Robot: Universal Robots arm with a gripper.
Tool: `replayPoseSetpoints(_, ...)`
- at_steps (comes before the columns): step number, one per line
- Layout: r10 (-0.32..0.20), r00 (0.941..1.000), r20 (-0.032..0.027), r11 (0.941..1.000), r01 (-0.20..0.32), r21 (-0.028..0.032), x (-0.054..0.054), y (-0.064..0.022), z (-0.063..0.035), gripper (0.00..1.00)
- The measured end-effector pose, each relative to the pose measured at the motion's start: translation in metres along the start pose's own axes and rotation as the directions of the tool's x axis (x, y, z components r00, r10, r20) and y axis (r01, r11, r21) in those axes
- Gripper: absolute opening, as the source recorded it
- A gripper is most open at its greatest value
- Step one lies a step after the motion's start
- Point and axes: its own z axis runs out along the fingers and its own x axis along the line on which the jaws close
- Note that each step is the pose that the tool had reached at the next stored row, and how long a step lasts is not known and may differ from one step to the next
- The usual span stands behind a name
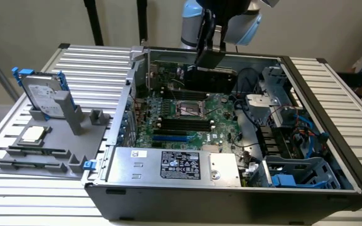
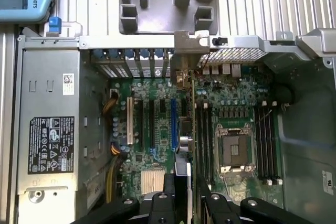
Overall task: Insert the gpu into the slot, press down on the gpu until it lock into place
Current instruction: 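Insert the gpu into the slot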
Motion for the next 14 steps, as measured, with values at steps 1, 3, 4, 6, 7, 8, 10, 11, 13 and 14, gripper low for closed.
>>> replayPoseSetpoints(1,0.0,1.0,0.0001,1.0,0.0,0.0001,0.0,0.0008,0.0021,0.26)
replayPoseSetpoints(3,0.0,1.0,0.0001,1.0,0.0,0.0002,0.001,0.0021,0.0058,0.26)
replayPoseSetpoints(4,0.0,1.0,0.0002,1.0,0.0,0.0003,0.001,0.0027,0.0077,0.26)
replayPoseSetpoints(6,0.0,1.0,0.0004,1.0,0.0,0.0009,0.002,0.0036,0.0112,0.26)
replayPoseSetpoints(7,0.0,1.0,0.0007,1.0,0.0,0.0011,0.002,0.0041,0.0132,0.26)
replayPoseSetpoints(8,0.0,1.0,0.0008,1.0,0.0,0.0014,0.002,0.0044,0.015,0.26)
replayPoseSetpoints(10,0.0,1.0,0.001,1.0,0.0,0.0018,0.002,0.0051,0.0187,0.26)
replayPoseSetpoints(11,0.0,1.0,0.0012,1.0,0.0,0.002,0.003,0.0054,0.0205,0.26)
replayPoseSetpoints(13,0.0,1.0,0.0016,1.0,0.0,0.0024,0.003,0.0057,0.0242,0.26)
replayPoseSetpoints(14,0.0,1.0,0.002,1.0,0.0,0.0026,0.003,0.0058,0.0261,0.26)
